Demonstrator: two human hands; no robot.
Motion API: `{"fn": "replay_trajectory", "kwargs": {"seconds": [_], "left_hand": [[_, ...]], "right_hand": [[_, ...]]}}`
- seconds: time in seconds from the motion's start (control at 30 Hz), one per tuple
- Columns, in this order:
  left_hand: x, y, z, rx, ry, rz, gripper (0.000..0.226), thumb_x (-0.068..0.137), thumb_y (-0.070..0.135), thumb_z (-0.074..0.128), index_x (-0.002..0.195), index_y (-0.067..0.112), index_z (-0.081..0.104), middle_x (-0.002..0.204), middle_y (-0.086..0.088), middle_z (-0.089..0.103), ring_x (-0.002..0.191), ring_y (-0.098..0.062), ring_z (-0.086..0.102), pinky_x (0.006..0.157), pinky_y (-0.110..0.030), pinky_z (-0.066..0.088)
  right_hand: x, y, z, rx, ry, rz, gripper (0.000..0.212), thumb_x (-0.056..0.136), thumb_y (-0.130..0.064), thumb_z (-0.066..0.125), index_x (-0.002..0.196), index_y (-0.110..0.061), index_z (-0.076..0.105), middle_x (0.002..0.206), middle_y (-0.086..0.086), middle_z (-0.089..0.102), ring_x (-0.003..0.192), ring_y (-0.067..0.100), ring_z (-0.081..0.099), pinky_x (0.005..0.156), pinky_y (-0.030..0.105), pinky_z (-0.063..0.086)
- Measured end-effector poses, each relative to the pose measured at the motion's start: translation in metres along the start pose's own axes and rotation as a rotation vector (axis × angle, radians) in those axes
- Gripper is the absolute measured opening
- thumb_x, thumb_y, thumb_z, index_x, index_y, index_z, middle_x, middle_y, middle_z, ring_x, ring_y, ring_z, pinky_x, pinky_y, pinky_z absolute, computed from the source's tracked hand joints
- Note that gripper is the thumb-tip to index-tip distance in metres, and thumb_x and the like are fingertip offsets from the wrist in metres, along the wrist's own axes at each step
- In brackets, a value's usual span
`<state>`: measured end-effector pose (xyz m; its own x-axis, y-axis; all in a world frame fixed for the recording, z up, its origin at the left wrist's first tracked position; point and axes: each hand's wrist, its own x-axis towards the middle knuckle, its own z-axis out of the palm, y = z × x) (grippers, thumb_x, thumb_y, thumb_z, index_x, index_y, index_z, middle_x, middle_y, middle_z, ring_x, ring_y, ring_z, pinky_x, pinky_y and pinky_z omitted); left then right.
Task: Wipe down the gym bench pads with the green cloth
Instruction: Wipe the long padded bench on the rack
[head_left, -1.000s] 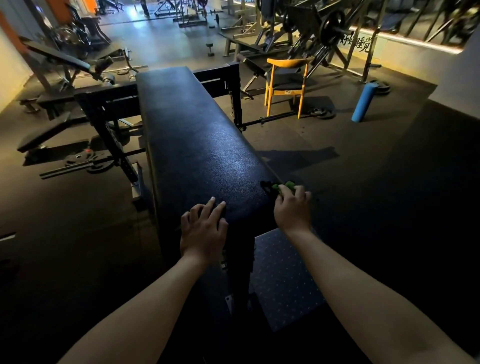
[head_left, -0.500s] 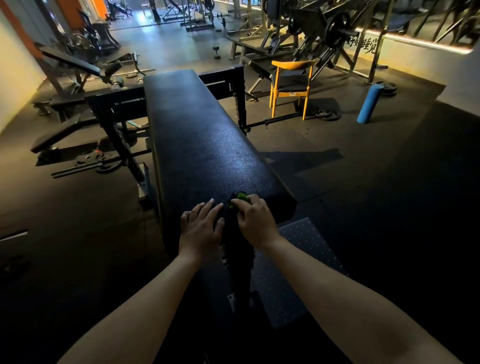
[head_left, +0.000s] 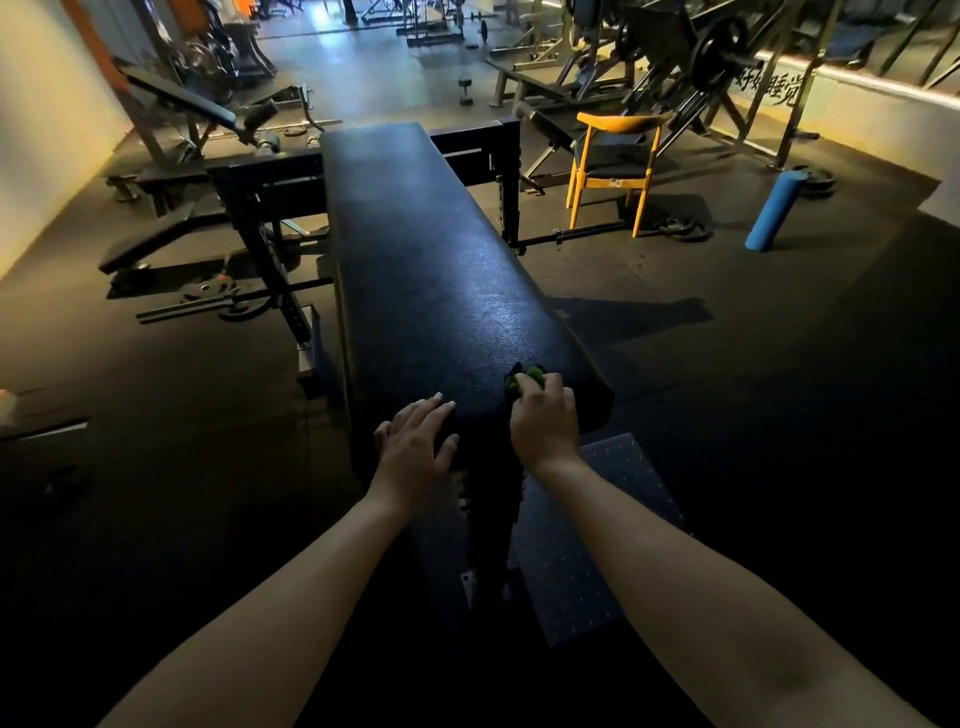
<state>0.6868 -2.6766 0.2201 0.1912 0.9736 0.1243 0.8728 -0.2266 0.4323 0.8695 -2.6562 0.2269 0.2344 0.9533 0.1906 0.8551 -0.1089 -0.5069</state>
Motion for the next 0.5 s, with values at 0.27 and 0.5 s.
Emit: {"fn": "replay_trajectory", "kwargs": {"seconds": [0.27, 0.5], "left_hand": [[-0.018, -0.045, -0.021, -0.02, 0.052, -0.205, 0.063, 0.096, 0.052, 0.053, 0.152, 0.028, 0.037, 0.164, 0.001, 0.018, 0.144, -0.024, 0.01, 0.119, -0.046, 0.019], [-0.029, -0.068, -0.021, -0.169, 0.05, -0.151, 0.069, 0.095, 0.046, 0.061, 0.155, 0.024, 0.035, 0.165, 0.001, 0.02, 0.143, -0.023, 0.019, 0.119, -0.04, 0.026]], "right_hand": [[-0.037, -0.081, 0.031, 0.084, -0.061, -0.242, 0.032, 0.09, -0.01, 0.058, 0.119, -0.013, 0.068, 0.117, 0.02, 0.059, 0.099, 0.04, 0.055, 0.091, 0.042, 0.046], [-0.028, -0.091, 0.034, 0.11, -0.062, -0.328, 0.038, 0.087, -0.005, 0.057, 0.12, -0.019, 0.07, 0.116, 0.016, 0.06, 0.098, 0.039, 0.055, 0.089, 0.041, 0.049]]}}
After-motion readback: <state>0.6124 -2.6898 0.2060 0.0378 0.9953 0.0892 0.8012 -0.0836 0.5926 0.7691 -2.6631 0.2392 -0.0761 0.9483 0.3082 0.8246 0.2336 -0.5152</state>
